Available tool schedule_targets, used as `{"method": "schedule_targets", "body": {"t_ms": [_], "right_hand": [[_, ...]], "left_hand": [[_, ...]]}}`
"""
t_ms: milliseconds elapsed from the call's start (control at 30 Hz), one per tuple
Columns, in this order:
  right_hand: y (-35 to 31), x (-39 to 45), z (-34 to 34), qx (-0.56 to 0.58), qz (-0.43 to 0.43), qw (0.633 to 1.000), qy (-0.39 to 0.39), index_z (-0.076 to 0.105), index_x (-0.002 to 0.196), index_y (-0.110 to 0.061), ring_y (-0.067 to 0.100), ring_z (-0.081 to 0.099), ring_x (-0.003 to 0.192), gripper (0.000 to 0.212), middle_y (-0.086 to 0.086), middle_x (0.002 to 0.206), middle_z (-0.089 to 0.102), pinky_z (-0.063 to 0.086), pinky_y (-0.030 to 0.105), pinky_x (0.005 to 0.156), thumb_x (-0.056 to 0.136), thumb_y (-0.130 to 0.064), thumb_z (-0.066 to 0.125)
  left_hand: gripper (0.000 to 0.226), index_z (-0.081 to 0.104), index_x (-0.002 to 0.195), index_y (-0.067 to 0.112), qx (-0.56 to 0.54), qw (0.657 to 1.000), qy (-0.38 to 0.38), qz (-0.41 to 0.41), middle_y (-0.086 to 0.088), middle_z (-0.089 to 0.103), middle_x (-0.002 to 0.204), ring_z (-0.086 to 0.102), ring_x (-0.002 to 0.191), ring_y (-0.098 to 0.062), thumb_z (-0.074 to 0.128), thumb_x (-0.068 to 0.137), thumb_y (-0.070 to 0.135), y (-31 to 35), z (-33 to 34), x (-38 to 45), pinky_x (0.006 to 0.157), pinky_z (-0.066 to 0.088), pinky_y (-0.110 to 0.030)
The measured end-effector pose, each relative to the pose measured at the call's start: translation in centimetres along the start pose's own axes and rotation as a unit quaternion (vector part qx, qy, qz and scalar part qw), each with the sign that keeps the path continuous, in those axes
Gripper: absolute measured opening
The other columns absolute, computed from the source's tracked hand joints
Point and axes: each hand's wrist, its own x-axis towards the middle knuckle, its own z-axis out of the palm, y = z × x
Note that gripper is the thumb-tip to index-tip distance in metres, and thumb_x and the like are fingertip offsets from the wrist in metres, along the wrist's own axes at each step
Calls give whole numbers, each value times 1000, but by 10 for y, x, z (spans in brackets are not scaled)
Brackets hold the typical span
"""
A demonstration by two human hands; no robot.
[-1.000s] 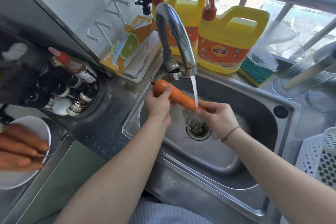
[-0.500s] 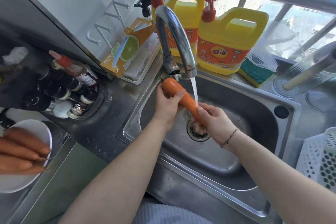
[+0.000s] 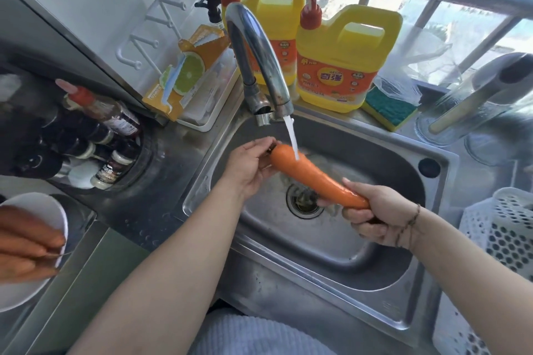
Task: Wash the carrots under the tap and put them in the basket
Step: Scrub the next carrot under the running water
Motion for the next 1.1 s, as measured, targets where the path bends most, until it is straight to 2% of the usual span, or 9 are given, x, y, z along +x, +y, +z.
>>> {"method": "schedule_targets", "body": {"t_ms": [133,233,300,433,533,700,800,967,1100], "right_hand": [[17,12,6,-121,-118,975,141,66,101,-2,15,43,40,34,10,64,55,27,17,35,98,-35,56],[27,15,6,-273,-234,912,199,70,103,-16,12,48,48,18,5,66,62,39,23,44,85,-17,76],[31,10,4,-348,-260,879,197,72,90,-19,9,50,50,10,0,61,62,41,18,49,85,-25,77],[41,5,6,-333,-212,905,159,71,71,-9,16,47,52,61,3,55,56,38,21,51,93,-61,49],[48,6,0,-398,-220,866,209,70,64,-14,14,43,45,62,-2,50,51,37,26,50,96,-61,43],[48,-7,-3,-345,-201,901,171,69,78,-9,14,41,44,55,-2,51,50,36,25,45,97,-54,44],[50,-9,-2,-481,-246,813,217,65,92,-28,16,57,59,13,-5,66,64,45,29,57,93,-40,63],[58,-9,21,-589,-266,714,270,61,87,-26,20,57,71,17,-3,82,58,42,35,66,82,-27,77],[44,4,76,-630,-305,671,246,72,95,-22,27,60,72,24,-3,78,60,43,37,66,74,-21,84]], "left_hand": [[6,65,90,7,60,996,65,-16,-2,72,67,70,60,-13,65,94,12,0,-6,-9,54,60,-31],[9,64,96,8,84,991,101,-36,-3,72,65,70,59,-13,70,91,12,-6,-18,-16,58,62,-31],[9,63,97,10,117,990,77,-33,-5,72,76,70,65,-13,70,91,14,-8,-27,-24,64,61,-28],[7,63,99,8,149,988,38,-7,-4,69,72,65,59,-9,62,95,3,-13,-42,-43,61,56,-20],[10,63,103,10,172,984,50,10,-4,68,79,65,70,-13,62,95,4,-22,-45,-55,65,55,-22],[9,60,92,15,130,990,56,10,-3,71,85,71,73,-14,65,93,7,-29,-37,-69,79,55,-32],[12,59,86,17,157,984,88,9,-6,70,85,69,70,-15,66,93,10,-37,-26,-72,71,53,-27],[23,57,74,17,189,973,113,70,-2,62,69,60,56,-13,72,88,6,-25,-21,-88,45,45,-17],[24,62,65,23,224,950,172,133,2,66,67,67,68,-24,80,78,15,7,-74,-101,74,60,-35]]}}
